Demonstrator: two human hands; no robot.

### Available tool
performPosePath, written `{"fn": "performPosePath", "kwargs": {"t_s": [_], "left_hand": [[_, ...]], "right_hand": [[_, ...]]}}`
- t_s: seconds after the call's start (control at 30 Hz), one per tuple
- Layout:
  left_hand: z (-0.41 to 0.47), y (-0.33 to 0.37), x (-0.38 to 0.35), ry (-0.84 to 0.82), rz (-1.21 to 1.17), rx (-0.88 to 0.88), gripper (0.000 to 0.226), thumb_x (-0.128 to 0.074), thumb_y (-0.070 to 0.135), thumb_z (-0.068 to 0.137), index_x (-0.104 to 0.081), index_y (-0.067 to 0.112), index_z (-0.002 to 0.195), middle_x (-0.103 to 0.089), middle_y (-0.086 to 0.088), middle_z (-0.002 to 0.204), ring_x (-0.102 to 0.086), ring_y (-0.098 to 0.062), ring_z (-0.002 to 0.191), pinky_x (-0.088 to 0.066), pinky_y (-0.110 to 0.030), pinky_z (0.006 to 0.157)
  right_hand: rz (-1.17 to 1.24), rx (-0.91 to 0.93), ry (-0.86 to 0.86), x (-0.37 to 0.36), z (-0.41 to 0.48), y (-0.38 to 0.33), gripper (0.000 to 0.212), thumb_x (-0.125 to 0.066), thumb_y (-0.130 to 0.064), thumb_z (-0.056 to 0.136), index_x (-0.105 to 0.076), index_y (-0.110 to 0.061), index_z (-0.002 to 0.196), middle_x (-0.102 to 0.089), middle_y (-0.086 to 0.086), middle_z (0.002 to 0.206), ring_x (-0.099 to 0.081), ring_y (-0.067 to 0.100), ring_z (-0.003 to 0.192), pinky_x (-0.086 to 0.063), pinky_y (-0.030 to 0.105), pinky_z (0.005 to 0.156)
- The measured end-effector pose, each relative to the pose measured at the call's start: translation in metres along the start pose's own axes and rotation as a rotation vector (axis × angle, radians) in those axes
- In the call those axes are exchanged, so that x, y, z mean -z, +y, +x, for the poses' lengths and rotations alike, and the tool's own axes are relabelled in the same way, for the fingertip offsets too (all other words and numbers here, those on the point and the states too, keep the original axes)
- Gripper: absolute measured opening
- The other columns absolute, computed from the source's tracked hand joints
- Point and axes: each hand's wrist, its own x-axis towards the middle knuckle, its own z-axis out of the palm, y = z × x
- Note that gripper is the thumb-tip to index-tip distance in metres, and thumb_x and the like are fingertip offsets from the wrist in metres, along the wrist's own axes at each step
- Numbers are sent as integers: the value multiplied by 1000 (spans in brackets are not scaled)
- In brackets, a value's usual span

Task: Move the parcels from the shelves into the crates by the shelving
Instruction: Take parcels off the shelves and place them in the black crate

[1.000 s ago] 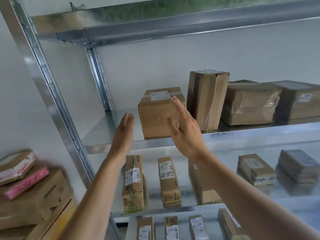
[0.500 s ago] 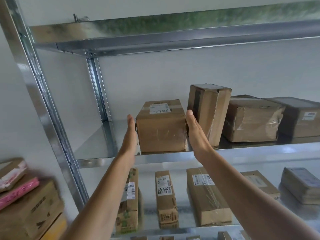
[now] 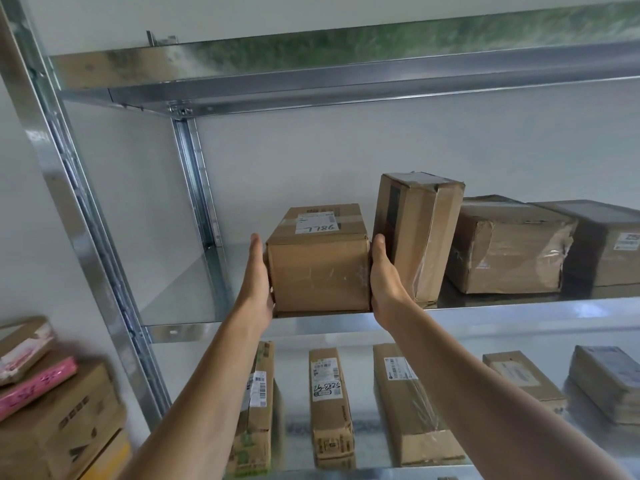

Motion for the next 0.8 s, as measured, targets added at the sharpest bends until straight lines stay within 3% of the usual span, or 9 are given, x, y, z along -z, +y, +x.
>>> {"fn": "performPosePath", "kwargs": {"t_s": [0.1,0.2,0.33,0.4,0.5,0.57,0.7,0.8], "left_hand": [[-2,1,-1,-36,-28,20,66,-21,81,94,-72,41,108,-80,2,104,-74,-16,96,-56,-42,85],[-8,1,2,-57,-48,0,65,-21,78,97,-72,40,109,-80,3,102,-78,-13,86,-55,-38,77],[-19,0,10,-63,-56,-48,65,-22,78,97,-71,41,117,-79,1,111,-77,-14,95,-56,-40,83],[-26,0,13,-52,-52,-74,62,-22,77,97,-70,43,119,-78,4,112,-74,-14,103,-56,-40,85],[-40,1,19,-48,-70,-118,57,-23,73,99,-69,44,115,-79,10,106,-74,-7,99,-55,-35,82],[-50,2,24,-58,-93,-154,56,-24,73,99,-67,43,121,-77,11,113,-72,-8,106,-54,-39,93],[-72,-1,36,-89,-124,-201,59,-28,75,96,-61,42,131,-71,9,128,-64,-13,124,-46,-45,108],[-89,-6,41,-123,-141,-234,60,-28,74,98,-57,40,139,-68,7,134,-61,-15,128,-43,-49,113]], "right_hand": [[-11,-14,20,-2,1,2,76,-27,-77,96,-49,-25,148,-59,6,141,-54,25,132,-38,50,118],[-12,-21,7,-4,0,4,76,-26,-79,94,-50,-28,146,-60,6,139,-54,25,131,-38,51,117],[-6,2,-14,-7,-8,7,62,-25,-77,96,-59,-35,127,-65,5,131,-59,24,125,-43,50,114],[-10,29,-20,-10,-13,9,66,-27,-79,95,-63,-35,126,-67,5,131,-60,23,125,-43,50,114],[-1,72,-34,-13,-24,11,66,-32,-82,90,-73,-39,116,-72,-1,124,-64,20,121,-45,49,113],[-15,103,-50,-15,-34,12,58,-28,-76,96,-74,-43,108,-72,-5,121,-63,16,120,-45,46,113],[-31,178,-84,-16,-56,18,67,-28,-83,90,-58,-47,139,-62,-11,138,-52,11,134,-33,48,121],[-30,250,-100,-15,-73,24,71,-26,-81,90,-50,-46,146,-58,-12,145,-49,10,138,-33,49,121]]}}
